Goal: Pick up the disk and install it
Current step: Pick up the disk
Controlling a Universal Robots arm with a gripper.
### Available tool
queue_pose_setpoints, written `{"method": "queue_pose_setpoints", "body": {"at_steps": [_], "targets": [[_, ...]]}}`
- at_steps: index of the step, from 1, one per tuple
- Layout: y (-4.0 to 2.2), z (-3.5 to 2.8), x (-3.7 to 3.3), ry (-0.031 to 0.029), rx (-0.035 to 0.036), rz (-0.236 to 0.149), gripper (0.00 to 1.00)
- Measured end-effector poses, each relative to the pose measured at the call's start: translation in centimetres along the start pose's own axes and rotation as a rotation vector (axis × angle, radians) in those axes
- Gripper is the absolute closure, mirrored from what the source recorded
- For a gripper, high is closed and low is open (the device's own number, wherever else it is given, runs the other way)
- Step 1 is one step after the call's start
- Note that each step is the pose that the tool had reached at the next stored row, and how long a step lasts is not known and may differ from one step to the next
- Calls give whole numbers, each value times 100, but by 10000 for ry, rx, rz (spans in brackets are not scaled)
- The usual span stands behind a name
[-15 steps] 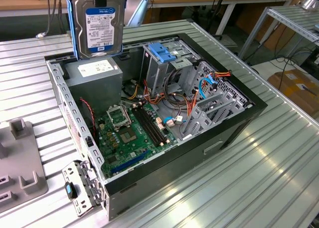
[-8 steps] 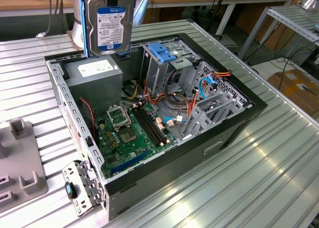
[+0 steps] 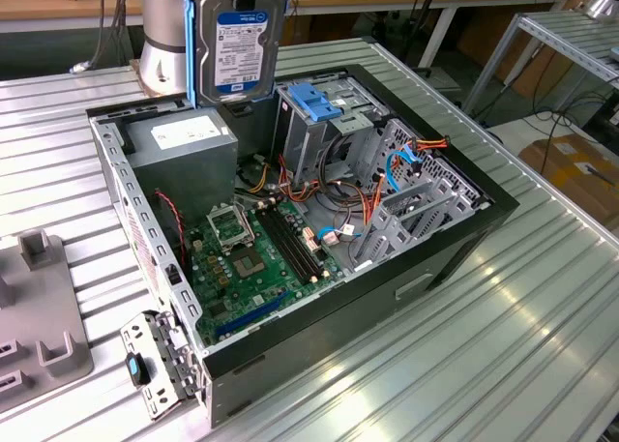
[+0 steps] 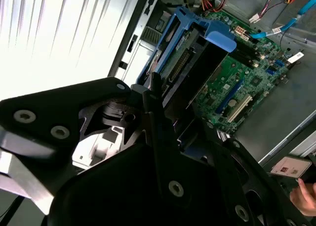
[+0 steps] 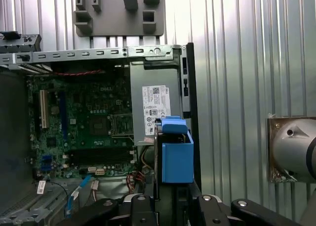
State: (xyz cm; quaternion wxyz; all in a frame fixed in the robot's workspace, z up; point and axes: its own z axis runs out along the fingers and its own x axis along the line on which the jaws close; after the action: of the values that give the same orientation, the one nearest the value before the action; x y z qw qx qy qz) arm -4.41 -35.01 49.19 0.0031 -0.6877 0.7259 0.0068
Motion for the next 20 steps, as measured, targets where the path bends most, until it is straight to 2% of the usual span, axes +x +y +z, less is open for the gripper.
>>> {"method": "queue_pose_setpoints", "body": {"at_steps": [5,8,20], "targets": [[-166,-1,-9,0,0,0,65],[-241,0,-13,0,0,1,65],[-255,-1,-14,0,0,0,65]]}}
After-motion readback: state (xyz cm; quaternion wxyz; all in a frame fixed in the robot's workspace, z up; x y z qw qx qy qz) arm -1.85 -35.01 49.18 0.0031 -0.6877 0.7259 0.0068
